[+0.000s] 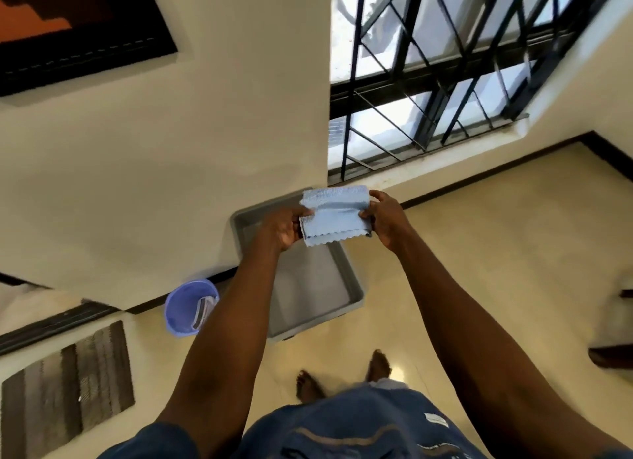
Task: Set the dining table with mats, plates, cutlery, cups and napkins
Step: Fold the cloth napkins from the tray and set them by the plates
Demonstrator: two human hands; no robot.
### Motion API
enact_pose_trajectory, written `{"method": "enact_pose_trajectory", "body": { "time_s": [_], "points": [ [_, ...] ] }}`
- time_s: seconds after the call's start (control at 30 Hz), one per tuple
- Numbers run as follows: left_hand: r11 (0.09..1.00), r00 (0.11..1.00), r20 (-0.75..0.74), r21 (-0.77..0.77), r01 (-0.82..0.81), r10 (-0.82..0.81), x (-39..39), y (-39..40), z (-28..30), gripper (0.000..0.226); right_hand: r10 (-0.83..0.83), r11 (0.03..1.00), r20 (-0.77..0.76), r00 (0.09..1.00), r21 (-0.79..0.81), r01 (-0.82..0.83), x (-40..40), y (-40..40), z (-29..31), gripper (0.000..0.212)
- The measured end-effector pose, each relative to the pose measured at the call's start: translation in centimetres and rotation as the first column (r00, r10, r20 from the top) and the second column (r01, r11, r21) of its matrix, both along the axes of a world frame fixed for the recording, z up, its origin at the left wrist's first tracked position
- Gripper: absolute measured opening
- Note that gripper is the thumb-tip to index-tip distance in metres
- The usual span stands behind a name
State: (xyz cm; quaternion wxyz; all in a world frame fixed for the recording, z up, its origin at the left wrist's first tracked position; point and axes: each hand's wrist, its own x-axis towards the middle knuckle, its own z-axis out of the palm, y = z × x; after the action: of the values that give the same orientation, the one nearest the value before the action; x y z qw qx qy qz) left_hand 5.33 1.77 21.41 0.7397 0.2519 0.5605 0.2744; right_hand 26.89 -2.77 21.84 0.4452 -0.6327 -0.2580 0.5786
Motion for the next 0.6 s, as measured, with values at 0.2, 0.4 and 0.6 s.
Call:
{"method": "enact_pose_trajectory", "body": {
  "time_s": [0.2,0.4,0.6],
  "points": [
    [0.984,0.979,-0.096,-0.021,0.178,-0.179,7.5,1.3,1.1,0.016,-0.202,0.969,-0.151,0.968,-0.174,0.175,5.9,-1.3,-0.6,0.041],
    [0.967,0.959,-0.177,0.093,0.239,-0.220,16.8,2.1,1.7,0.022,-0.242,0.961,-0.134,0.961,-0.172,0.218,14.3,-2.6,-0.1,0.015],
    [0.685,0.935,-0.112,0.651,0.326,-0.338,28.9,2.4,4.8,0.051,-0.357,0.899,-0.199,0.913,0.190,0.393,25.5,-3.7,3.1,0.040]
  ]
}}
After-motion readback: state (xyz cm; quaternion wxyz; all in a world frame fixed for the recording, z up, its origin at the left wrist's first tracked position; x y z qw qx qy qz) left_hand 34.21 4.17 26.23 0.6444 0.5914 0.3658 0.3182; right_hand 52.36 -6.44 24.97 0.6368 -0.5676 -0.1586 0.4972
